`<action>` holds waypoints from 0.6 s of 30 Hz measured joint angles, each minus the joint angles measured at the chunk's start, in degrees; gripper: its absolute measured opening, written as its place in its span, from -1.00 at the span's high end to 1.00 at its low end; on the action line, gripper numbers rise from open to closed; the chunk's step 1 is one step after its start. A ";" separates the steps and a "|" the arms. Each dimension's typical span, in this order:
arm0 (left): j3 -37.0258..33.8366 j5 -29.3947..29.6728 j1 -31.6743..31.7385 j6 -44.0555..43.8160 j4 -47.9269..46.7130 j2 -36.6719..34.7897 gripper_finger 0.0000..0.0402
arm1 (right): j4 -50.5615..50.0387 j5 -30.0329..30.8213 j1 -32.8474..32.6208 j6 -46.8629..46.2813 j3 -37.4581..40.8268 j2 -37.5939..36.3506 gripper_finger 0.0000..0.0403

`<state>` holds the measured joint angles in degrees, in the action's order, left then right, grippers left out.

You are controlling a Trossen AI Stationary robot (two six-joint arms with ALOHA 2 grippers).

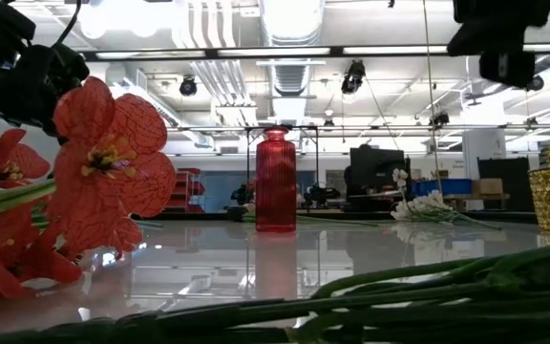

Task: Sort flowers into vase by color
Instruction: Put the bottom pink flower into the red vase

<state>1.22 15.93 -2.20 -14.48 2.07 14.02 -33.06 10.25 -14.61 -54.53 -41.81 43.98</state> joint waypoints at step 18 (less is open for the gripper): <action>0.00 0.00 0.00 0.01 0.04 0.09 0.63 | -18.39 -17.78 -19.04 -34.16 -16.20 37.78 0.75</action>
<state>1.21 15.93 -2.20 -14.47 2.11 14.11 -51.46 -7.53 -33.65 -88.69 -58.01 81.76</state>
